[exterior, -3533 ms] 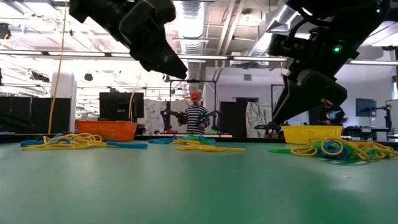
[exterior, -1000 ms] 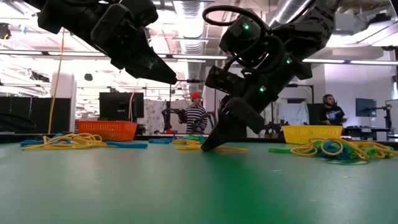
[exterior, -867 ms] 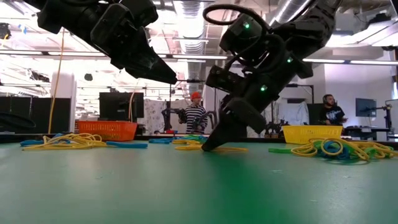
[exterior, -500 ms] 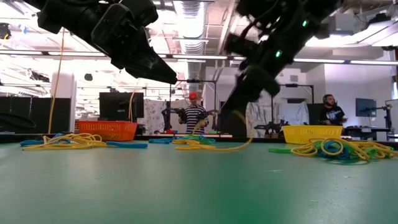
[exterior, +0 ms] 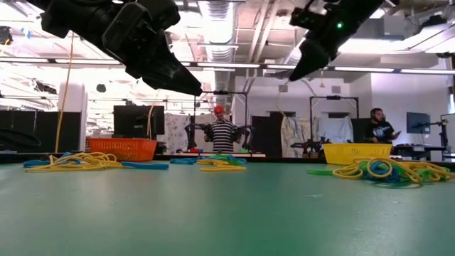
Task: Sort rubber bands into baskets
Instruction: Put the yellow rubber band into the yellow bin
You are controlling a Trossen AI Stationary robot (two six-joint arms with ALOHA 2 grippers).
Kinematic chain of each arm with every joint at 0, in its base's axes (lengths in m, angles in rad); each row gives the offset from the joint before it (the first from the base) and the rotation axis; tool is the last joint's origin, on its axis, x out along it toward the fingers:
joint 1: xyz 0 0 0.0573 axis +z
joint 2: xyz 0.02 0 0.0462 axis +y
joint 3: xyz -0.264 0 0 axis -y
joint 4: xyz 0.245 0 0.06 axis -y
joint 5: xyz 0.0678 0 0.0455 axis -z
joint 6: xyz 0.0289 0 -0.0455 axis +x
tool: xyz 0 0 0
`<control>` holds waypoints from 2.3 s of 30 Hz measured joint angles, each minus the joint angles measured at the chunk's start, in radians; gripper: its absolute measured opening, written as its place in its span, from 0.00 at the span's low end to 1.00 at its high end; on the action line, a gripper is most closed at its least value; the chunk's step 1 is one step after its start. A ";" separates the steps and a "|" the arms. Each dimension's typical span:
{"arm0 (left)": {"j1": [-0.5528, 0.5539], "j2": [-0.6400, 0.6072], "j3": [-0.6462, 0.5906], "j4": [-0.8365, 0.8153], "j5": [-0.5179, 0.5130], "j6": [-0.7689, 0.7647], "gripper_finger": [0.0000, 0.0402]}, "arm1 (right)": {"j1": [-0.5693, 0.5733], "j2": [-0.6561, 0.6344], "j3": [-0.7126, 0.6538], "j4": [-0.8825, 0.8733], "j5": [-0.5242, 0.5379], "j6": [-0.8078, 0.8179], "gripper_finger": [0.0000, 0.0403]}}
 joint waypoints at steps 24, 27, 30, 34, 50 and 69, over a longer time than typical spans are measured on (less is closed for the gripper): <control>-0.003 0.000 0.000 0.000 -0.006 -0.002 0.46 | -0.546 -0.098 0.000 -0.270 0.013 0.083 0.03; -0.003 0.000 0.000 0.000 -0.005 -0.001 0.46 | -0.614 -0.098 -0.004 -0.263 -0.034 0.082 0.04; -0.003 0.000 0.000 0.000 -0.005 -0.001 0.46 | -0.667 -0.098 -0.029 -0.262 -0.065 0.080 0.04; -0.003 0.000 0.000 0.001 -0.005 -0.001 0.46 | -0.717 -0.098 -0.067 -0.224 -0.114 0.079 0.04; -0.003 0.000 0.000 0.008 -0.005 -0.002 0.46 | -0.843 -0.098 -0.240 -0.042 -0.329 0.105 0.06; -0.003 0.000 0.000 0.008 -0.010 -0.004 0.46 | -0.843 -0.098 -0.244 -0.018 -0.342 0.106 0.20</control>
